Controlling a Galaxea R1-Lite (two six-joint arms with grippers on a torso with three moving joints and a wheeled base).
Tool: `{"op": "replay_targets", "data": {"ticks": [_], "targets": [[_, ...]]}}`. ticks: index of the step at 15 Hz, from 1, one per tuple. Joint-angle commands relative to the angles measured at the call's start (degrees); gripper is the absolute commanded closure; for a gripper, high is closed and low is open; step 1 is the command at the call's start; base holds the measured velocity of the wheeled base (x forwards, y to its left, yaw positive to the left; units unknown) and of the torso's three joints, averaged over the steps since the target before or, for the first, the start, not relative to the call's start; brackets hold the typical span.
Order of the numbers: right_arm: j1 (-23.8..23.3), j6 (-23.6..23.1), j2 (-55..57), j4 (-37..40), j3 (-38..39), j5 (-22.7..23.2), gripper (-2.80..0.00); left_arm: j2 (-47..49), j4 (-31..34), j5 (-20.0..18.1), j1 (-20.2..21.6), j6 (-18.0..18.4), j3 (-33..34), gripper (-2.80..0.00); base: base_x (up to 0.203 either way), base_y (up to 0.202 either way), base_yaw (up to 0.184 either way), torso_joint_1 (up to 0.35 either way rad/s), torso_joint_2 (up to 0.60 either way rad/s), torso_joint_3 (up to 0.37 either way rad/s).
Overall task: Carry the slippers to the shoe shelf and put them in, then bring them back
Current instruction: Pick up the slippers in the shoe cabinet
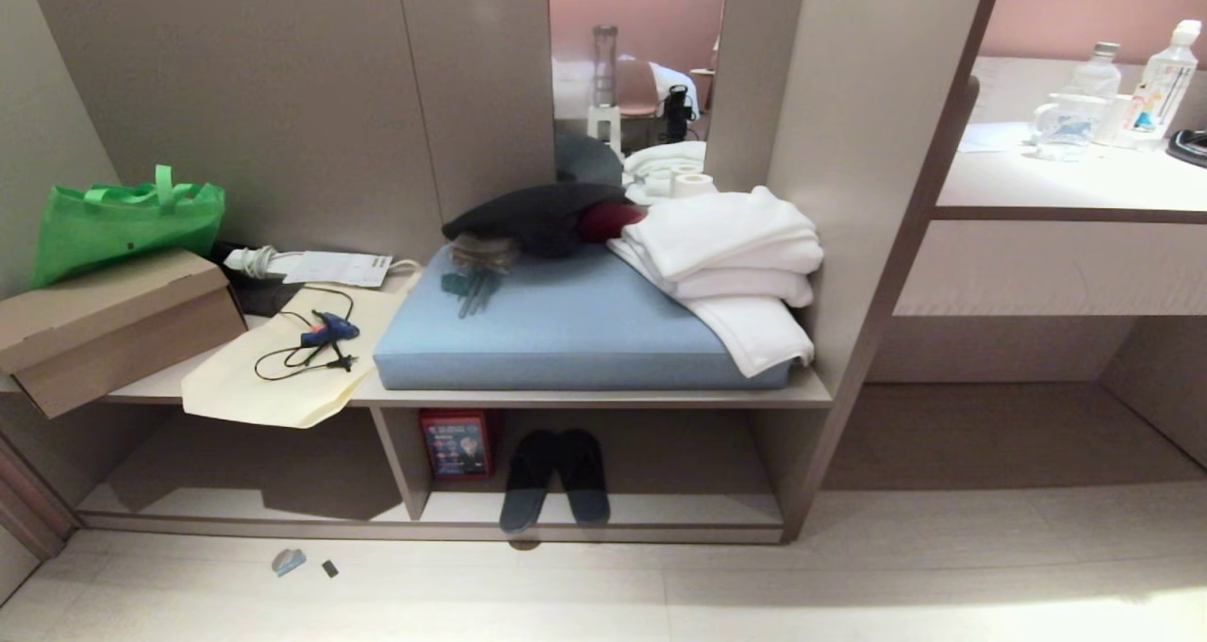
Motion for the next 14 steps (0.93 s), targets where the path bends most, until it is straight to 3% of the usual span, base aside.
{"op": "replay_targets", "data": {"ticks": [1, 6, 14], "targets": [[0.0, 0.0, 0.0, 0.0, 0.0, 0.0, 0.00, 0.1, 0.0, 0.0, 0.0, 0.0, 0.4, 0.00, 0.000, 0.000, 0.000, 0.000, 0.00, 0.000], [0.0, 0.0, 0.0, 0.0, 0.0, 0.0, 0.00, 0.1, 0.0, 0.0, 0.0, 0.0, 0.5, 0.00, 0.000, 0.011, -0.001, 0.001, 0.00, 0.000], [0.0, 0.0, 0.0, 0.0, 0.0, 0.0, 0.00, 0.1, 0.0, 0.0, 0.0, 0.0, 0.4, 0.00, 0.000, 0.183, -0.002, 0.003, 0.00, 0.004]]}}
